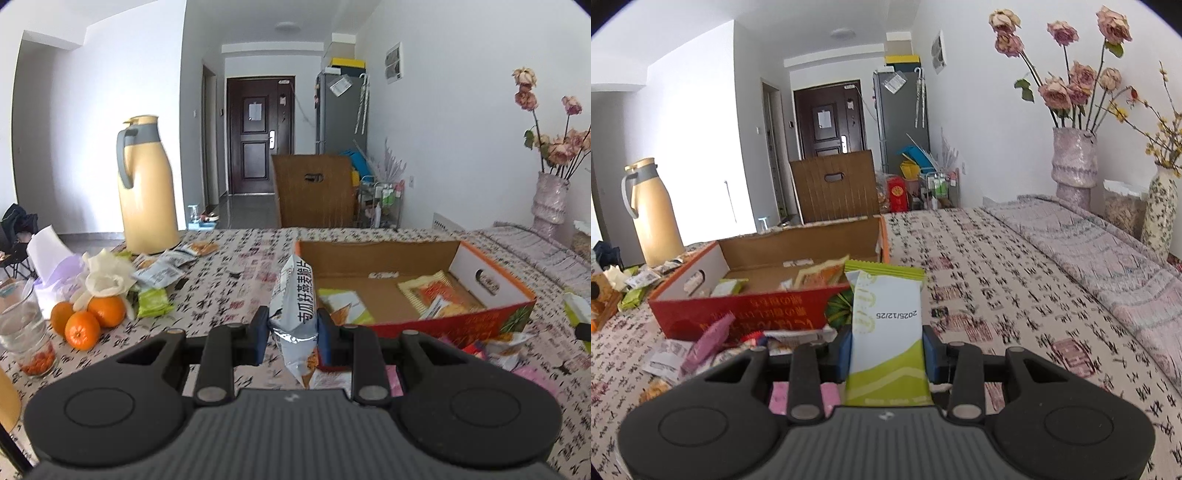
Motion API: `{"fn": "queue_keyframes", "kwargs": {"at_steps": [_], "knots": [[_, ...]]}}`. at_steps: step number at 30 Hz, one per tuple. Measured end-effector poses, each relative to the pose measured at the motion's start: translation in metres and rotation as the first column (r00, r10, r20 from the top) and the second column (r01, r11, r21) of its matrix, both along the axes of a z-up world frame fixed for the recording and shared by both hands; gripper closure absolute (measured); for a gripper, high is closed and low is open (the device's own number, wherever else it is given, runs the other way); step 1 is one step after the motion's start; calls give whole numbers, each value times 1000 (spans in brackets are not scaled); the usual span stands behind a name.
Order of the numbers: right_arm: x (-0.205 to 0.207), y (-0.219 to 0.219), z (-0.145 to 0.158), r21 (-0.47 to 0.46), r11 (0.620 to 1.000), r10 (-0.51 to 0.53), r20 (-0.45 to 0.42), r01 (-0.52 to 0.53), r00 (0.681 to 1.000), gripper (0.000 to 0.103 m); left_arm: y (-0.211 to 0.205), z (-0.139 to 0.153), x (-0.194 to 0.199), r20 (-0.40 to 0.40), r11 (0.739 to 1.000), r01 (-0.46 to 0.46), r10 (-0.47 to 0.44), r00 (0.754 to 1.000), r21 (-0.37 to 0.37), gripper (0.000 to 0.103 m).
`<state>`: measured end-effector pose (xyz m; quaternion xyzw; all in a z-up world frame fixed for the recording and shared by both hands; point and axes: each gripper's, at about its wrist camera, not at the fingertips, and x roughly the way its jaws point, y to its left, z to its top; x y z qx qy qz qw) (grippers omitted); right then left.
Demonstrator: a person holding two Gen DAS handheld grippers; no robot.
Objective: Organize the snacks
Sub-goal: 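Lift both held packets and carry them over the cardboard box, then open both tools to drop the packets into the box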
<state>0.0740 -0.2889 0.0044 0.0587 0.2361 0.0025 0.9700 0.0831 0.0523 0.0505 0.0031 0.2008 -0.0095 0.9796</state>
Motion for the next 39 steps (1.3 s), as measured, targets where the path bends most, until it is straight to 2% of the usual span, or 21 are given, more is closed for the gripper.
{"fn": "queue_keyframes", "kwargs": {"at_steps": [14, 26, 32, 39], "knots": [[48, 28, 27, -7, 998, 70, 68, -70, 995, 66, -27, 19, 40, 52, 998, 46, -44, 998, -32, 76], [112, 64, 40, -21, 990, 144, 96, -142, 985, 66, -42, 20, 97, 53, 998, 36, -33, 998, -49, 76], [145, 81, 36, -28, 987, 162, 93, -160, 982, 66, -47, 9, 127, 29, 998, 17, -15, 999, -58, 76], [159, 89, 13, -11, 982, 189, 52, -189, 981, 66, -42, -13, 144, -17, 997, 12, -13, 1000, -72, 76]]}}
